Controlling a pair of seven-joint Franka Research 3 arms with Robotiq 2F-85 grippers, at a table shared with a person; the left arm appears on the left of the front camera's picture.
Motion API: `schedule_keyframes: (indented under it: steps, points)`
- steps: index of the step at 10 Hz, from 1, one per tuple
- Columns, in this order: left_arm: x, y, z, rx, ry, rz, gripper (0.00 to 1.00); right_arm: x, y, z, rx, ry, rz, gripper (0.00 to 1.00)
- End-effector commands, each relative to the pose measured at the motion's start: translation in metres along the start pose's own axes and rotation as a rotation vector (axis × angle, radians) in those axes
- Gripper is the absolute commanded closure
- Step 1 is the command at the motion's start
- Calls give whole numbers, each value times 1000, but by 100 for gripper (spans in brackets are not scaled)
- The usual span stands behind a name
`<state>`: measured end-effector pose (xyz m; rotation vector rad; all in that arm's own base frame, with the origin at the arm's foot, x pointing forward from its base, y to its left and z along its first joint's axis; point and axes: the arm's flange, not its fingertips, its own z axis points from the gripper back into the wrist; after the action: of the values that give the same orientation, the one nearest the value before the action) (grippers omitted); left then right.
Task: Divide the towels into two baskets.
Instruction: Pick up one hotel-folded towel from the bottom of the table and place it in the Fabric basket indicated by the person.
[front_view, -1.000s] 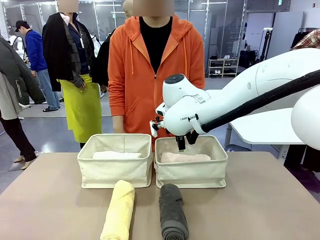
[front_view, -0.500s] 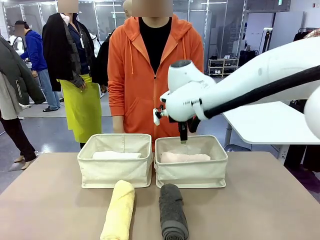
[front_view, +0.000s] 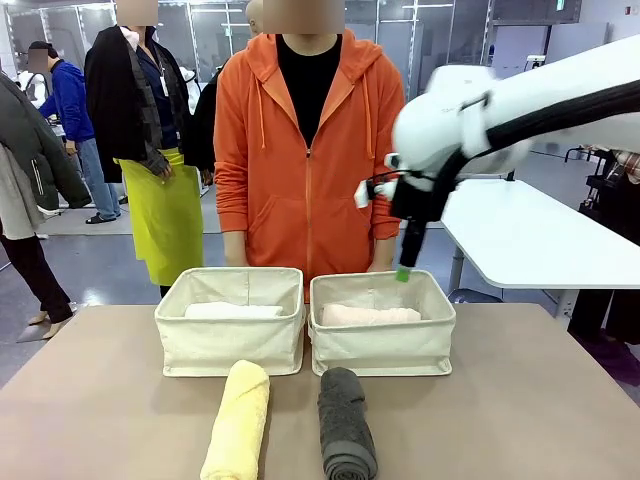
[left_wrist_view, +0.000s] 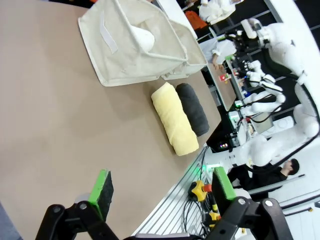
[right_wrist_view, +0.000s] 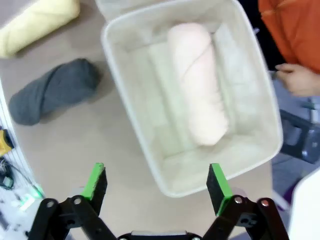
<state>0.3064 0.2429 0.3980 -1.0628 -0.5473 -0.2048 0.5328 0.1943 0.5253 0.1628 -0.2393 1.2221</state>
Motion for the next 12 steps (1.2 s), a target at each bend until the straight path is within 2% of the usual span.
schedule_keyframes:
  steps: [1, 2, 5, 6, 8, 10, 12]
  points:
    - [-2, -4, 3, -5, -6, -7, 0, -64, 24, 10, 115, -149, -82, 0]
    - [-2, -4, 3, -5, -6, -7, 0, -95, 24, 18, 206, -214, -134, 0]
    - [-2, -4, 3, -5, -6, -7, 0, -225, 4, 41, 441, -522, -409, 0]
    - [-2, -4, 3, -5, -6, -7, 0, -261, -3, 41, 458, -586, -503, 0]
    - [-2, -4, 3, -5, -6, -7, 0, -330, -4, 45, 502, -624, -703, 0]
    - [-2, -4, 3, -5, -6, -7, 0, -418, 23, 33, 526, -736, -986, 0]
    - [-2, -4, 3, -5, -6, -7, 0, -461, 56, 16, 546, -826, -1087, 0]
